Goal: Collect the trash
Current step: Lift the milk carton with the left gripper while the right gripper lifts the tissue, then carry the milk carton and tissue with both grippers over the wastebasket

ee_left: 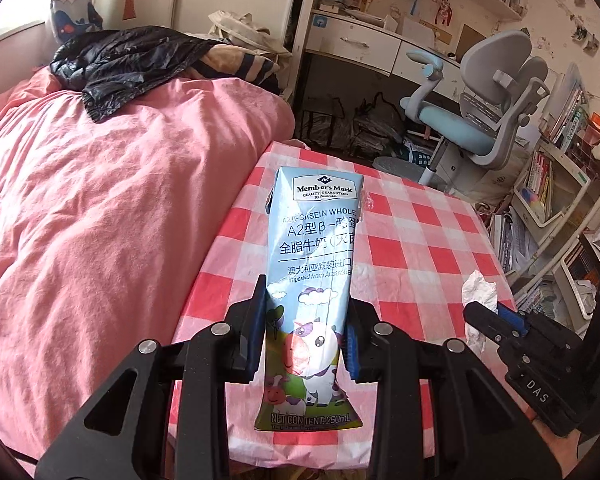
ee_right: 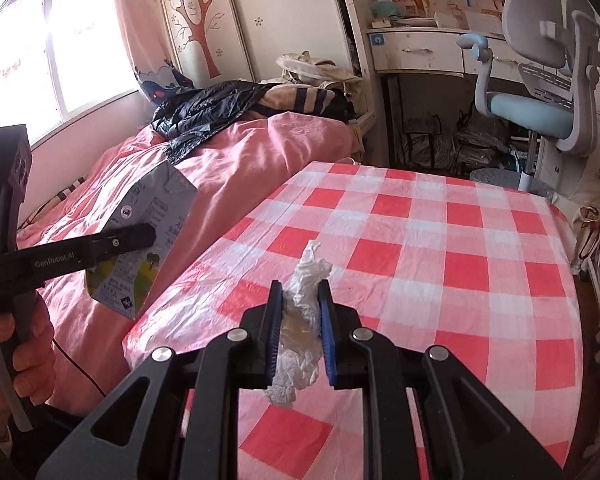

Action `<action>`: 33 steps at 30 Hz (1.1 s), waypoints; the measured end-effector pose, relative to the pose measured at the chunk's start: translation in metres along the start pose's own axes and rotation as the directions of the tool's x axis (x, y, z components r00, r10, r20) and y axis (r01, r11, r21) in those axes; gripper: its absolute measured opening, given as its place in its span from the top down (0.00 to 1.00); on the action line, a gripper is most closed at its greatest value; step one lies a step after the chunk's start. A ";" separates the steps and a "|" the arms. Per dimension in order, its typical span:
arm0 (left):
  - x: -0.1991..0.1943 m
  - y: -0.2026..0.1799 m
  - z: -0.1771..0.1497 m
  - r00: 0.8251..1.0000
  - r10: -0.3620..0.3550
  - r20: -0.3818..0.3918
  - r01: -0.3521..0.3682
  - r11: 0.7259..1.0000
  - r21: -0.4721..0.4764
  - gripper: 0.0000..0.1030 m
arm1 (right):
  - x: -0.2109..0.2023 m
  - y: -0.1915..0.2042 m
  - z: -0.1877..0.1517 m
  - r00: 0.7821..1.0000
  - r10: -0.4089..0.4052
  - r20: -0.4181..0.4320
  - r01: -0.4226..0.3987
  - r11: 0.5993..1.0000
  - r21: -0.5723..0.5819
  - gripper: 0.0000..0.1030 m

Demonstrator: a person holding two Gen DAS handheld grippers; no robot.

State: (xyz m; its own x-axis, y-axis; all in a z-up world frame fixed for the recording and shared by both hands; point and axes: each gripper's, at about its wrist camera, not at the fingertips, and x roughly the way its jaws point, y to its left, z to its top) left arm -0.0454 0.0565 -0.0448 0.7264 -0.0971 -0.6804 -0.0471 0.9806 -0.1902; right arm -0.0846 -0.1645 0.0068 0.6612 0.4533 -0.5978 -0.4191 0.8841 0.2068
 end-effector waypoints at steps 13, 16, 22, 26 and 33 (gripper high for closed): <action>-0.032 -0.003 -0.035 1.000 0.002 0.015 -0.002 1.000 -0.001 0.71 | -0.033 0.012 -0.043 0.999 -0.037 -0.033 0.038 0.999 0.024 0.81; -0.037 -0.002 -0.044 1.000 0.003 0.012 -0.003 1.000 -0.003 0.71 | -0.038 0.016 -0.054 0.998 -0.038 -0.048 0.039 0.999 0.021 0.81; -0.048 -0.005 -0.064 1.000 0.008 0.005 -0.008 1.000 0.008 0.71 | -0.049 0.023 -0.074 0.997 -0.036 -0.072 0.038 0.999 0.028 0.81; -0.054 -0.011 -0.078 1.000 0.007 -0.001 -0.007 1.000 0.027 0.71 | -0.055 0.027 -0.086 0.995 -0.034 -0.089 0.037 0.999 0.029 0.81; -0.064 -0.015 -0.098 1.000 0.010 0.000 -0.010 0.999 0.033 0.71 | -0.069 0.032 -0.101 0.995 -0.027 -0.095 0.031 0.999 0.040 0.81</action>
State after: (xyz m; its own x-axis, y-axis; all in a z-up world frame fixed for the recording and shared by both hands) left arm -0.1585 0.0313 -0.0683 0.7260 -0.0867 -0.6822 -0.0318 0.9867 -0.1593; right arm -0.2062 -0.1792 -0.0233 0.6105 0.4160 -0.6740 -0.3733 0.9016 0.2185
